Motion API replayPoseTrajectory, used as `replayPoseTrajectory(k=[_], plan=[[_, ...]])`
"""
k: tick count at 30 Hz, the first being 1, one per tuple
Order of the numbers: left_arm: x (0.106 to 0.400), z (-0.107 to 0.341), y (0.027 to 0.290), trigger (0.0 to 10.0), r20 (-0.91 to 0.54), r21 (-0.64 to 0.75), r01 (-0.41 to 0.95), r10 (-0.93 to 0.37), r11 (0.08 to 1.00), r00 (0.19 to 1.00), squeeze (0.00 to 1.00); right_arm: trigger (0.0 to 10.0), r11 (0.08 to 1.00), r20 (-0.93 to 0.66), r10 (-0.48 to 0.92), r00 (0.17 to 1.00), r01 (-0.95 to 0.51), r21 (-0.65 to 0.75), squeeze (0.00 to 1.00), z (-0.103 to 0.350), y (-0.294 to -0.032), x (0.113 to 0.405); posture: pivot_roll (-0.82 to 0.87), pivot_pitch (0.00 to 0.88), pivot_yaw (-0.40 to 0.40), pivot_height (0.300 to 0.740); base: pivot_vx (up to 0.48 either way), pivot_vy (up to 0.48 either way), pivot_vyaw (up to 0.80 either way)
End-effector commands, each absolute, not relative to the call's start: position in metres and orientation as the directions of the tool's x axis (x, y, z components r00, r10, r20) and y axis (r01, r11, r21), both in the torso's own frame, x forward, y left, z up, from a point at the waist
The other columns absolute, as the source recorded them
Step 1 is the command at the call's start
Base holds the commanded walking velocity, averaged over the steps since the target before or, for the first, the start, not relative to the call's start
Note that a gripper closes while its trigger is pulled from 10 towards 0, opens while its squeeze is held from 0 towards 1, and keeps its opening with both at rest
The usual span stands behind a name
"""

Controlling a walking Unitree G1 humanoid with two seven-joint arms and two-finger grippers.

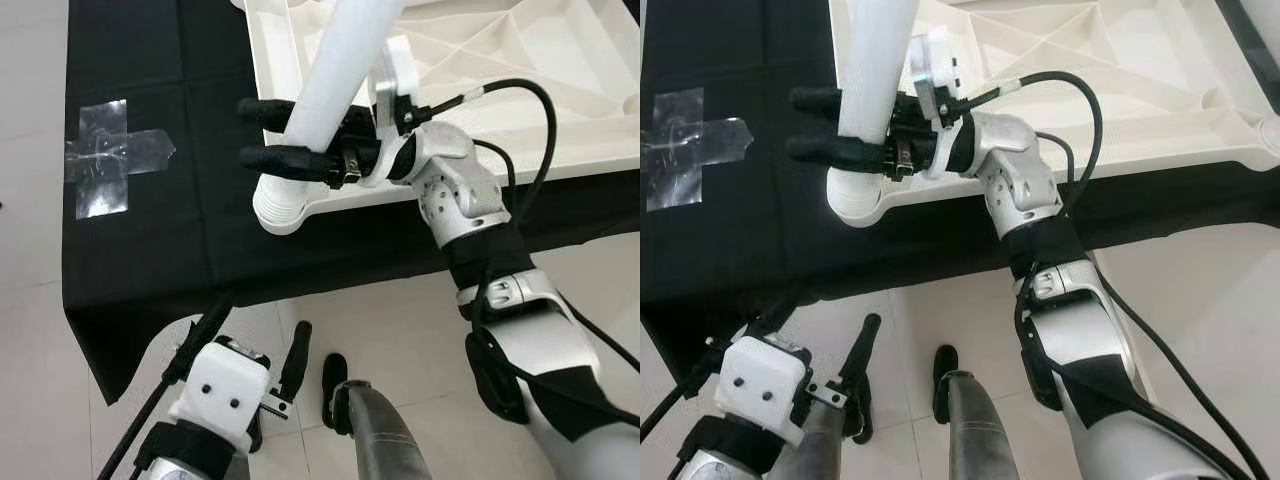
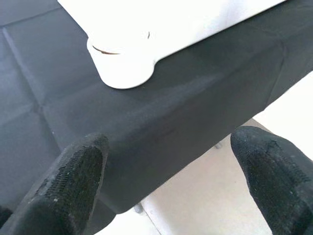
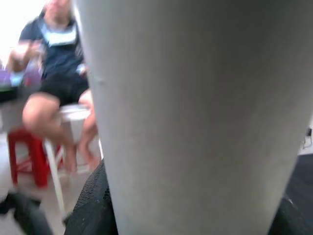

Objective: Building children table

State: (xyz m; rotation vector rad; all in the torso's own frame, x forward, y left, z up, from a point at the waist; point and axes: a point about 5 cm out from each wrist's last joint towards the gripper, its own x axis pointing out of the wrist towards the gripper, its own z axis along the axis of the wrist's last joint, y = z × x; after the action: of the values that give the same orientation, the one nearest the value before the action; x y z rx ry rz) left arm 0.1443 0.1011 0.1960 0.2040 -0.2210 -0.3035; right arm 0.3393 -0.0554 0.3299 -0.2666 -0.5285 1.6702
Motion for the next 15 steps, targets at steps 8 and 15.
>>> replayPoseTrajectory(k=[8,15], plan=[[0.1386,0.1912,0.0995,10.0,0.141,0.199,0.276,-0.306,0.94,0.941,0.0,10.0,-0.18,-0.086,0.984,-0.158,-0.88,-0.44,0.0,0.3041,-0.0589,0.3445,0.16,0.497,-0.079,0.74,0.0,0.0,0.0],[0.1369,0.1846,0.1053,10.0,0.101,0.176,0.261,-0.281,0.949,0.954,0.0,10.0,-0.308,-0.182,0.95,-0.255,-0.868,-0.391,0.0,0.3001,-0.0554,0.3402,0.15,0.487,-0.089,0.74,0.0,0.0,0.0]])
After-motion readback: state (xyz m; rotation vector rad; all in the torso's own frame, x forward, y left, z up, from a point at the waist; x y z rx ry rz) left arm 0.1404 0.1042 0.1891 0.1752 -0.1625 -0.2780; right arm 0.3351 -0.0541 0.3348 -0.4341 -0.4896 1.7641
